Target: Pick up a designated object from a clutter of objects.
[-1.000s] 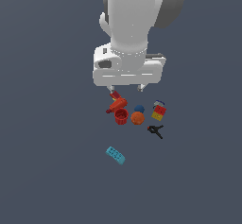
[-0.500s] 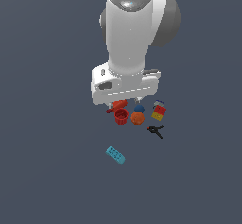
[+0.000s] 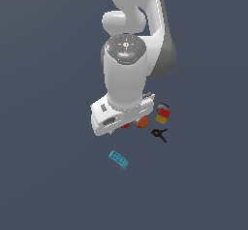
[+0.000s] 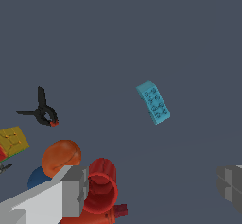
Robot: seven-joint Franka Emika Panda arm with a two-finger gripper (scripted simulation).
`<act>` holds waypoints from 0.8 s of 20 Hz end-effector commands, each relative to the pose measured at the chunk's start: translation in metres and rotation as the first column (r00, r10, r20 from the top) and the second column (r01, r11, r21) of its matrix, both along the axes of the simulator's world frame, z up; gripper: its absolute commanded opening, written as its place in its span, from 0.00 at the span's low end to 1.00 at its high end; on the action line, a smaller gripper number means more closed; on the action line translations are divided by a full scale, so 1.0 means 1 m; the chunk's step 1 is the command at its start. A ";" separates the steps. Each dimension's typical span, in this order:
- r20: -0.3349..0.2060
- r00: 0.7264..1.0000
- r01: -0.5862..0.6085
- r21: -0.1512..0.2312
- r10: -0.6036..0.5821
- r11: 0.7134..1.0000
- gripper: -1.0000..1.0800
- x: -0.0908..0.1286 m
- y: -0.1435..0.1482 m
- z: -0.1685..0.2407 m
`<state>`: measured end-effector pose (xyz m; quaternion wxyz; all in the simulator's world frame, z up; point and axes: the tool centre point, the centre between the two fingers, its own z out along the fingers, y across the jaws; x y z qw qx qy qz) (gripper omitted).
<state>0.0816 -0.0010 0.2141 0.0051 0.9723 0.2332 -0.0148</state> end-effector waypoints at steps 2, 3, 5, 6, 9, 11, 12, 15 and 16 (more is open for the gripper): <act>0.003 0.996 -0.089 0.002 0.089 0.996 0.96 0.014 -0.005 -0.023; 0.004 0.994 -0.114 0.003 0.114 0.994 0.96 0.017 -0.006 -0.030; 0.006 0.987 -0.163 0.005 0.163 0.987 0.96 0.024 -0.009 -0.044; 0.007 0.982 -0.187 0.006 0.187 0.982 0.96 0.028 -0.010 -0.051; 0.011 0.966 -0.259 0.008 0.259 0.966 0.96 0.037 -0.014 -0.072; 0.013 0.953 -0.303 0.010 0.302 0.953 0.96 0.042 -0.016 -0.086; 0.015 0.947 -0.322 0.011 0.322 0.947 0.96 0.044 -0.017 -0.092; 0.018 0.928 -0.373 0.013 0.373 0.928 0.96 0.050 -0.020 -0.109; 0.019 0.922 -0.387 0.014 0.387 0.922 0.96 0.051 -0.021 -0.114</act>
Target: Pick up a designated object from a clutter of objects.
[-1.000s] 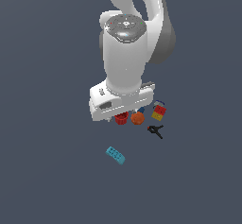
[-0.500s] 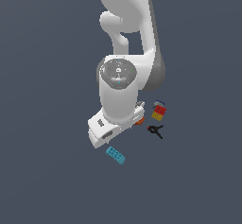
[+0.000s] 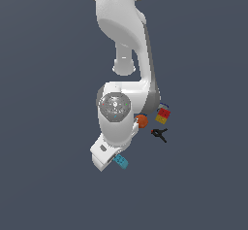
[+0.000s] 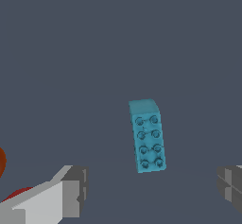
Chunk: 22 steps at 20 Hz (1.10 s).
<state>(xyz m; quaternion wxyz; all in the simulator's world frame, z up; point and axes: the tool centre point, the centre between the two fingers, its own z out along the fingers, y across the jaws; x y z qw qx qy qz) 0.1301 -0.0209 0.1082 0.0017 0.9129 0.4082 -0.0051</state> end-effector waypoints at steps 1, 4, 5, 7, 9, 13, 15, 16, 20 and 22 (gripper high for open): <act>0.003 0.999 -0.042 0.003 0.042 0.999 0.96 0.004 -0.002 -0.012; 0.005 0.997 -0.077 0.005 0.077 0.997 0.96 0.007 -0.004 -0.023; 0.006 0.996 -0.086 0.005 0.086 0.996 0.96 0.008 -0.004 -0.026; 0.007 0.995 -0.101 0.006 0.101 0.995 0.96 0.009 -0.005 -0.031; 0.008 0.994 -0.111 0.007 0.111 0.994 0.96 0.010 -0.006 -0.034; 0.007 0.994 -0.112 0.007 0.112 0.994 0.96 0.010 -0.006 -0.035; 0.007 0.994 -0.112 0.007 0.112 0.994 0.96 0.010 -0.006 -0.037; 0.007 0.994 -0.112 0.007 0.112 0.994 0.96 0.010 -0.006 -0.039; 0.007 0.994 -0.113 0.007 0.113 0.994 0.96 0.010 -0.006 -0.054; 0.007 0.993 -0.115 0.007 0.115 0.993 0.96 0.009 -0.006 -0.065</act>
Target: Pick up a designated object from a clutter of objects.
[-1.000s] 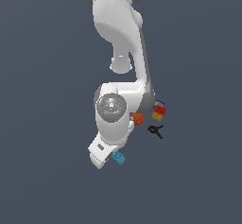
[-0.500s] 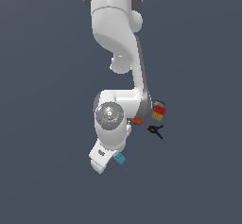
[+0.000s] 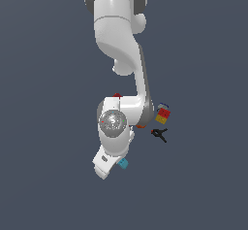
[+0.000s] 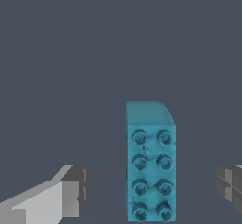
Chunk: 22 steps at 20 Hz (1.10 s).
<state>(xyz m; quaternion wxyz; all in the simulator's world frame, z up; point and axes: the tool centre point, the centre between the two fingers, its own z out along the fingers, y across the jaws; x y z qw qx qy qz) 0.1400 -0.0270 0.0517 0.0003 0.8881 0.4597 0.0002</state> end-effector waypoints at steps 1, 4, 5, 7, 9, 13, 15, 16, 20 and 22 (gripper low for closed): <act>-0.001 1.000 -0.002 0.000 0.002 1.000 0.96 -0.001 0.000 -0.014; -0.001 1.000 -0.002 0.000 0.002 1.000 0.96 -0.001 0.000 -0.026; -0.001 1.000 -0.002 0.000 0.002 1.000 0.96 -0.001 0.000 -0.028; -0.001 1.000 -0.002 0.000 0.002 1.000 0.96 0.000 0.000 -0.030; -0.001 1.000 -0.002 0.000 0.002 1.000 0.96 0.000 0.000 -0.030; -0.001 1.000 -0.002 0.000 0.002 1.000 0.00 0.000 0.000 -0.030; -0.001 1.000 -0.002 0.000 0.002 1.000 0.00 0.000 0.000 -0.030; -0.001 1.000 -0.002 0.000 0.002 1.000 0.00 0.000 0.000 -0.030; -0.001 1.000 -0.002 0.000 0.002 1.000 0.00 0.000 0.000 -0.029; -0.001 1.000 -0.002 0.000 0.002 1.000 0.00 0.000 0.000 -0.029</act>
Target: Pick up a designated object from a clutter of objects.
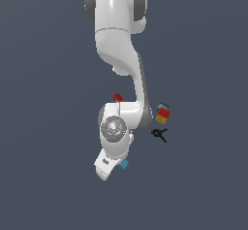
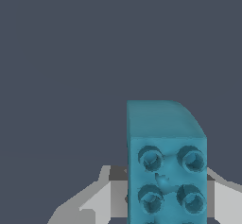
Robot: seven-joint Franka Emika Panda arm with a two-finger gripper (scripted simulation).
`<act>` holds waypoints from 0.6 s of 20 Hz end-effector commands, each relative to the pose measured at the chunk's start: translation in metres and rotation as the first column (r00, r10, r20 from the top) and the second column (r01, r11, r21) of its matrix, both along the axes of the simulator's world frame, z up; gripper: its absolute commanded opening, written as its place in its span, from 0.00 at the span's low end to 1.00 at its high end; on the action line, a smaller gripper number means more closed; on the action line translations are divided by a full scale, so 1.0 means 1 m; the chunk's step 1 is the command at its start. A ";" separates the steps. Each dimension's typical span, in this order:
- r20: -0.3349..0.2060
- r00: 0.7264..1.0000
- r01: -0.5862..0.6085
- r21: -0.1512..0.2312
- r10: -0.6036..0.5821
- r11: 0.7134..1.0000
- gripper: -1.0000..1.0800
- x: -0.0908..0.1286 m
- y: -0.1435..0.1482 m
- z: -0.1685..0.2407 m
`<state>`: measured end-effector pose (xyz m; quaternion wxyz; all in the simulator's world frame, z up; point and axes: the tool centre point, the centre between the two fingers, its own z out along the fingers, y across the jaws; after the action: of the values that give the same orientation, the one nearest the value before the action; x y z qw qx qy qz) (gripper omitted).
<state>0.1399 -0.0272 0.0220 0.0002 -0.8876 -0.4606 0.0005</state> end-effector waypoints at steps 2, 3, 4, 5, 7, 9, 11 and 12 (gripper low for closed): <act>0.001 1.000 0.000 0.000 0.000 1.000 0.00 -0.001 0.001 0.003; 0.001 1.000 0.000 0.000 0.000 1.000 0.00 -0.002 0.002 0.005; 0.001 1.000 0.000 0.000 0.000 1.000 0.00 -0.003 0.002 0.007; 0.001 1.000 0.000 0.000 0.000 1.000 0.00 -0.004 0.003 0.009; 0.001 1.000 0.000 0.000 0.000 1.000 0.00 -0.007 0.005 0.015; 0.001 1.000 0.000 0.000 0.000 1.000 0.00 -0.011 0.008 0.023; 0.001 1.000 0.000 -0.001 0.000 1.000 0.00 -0.016 0.011 0.032; 0.001 1.000 0.000 -0.001 0.000 1.000 0.00 -0.019 0.013 0.037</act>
<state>0.1241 -0.0172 0.0511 0.0004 -0.8876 -0.4605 0.0011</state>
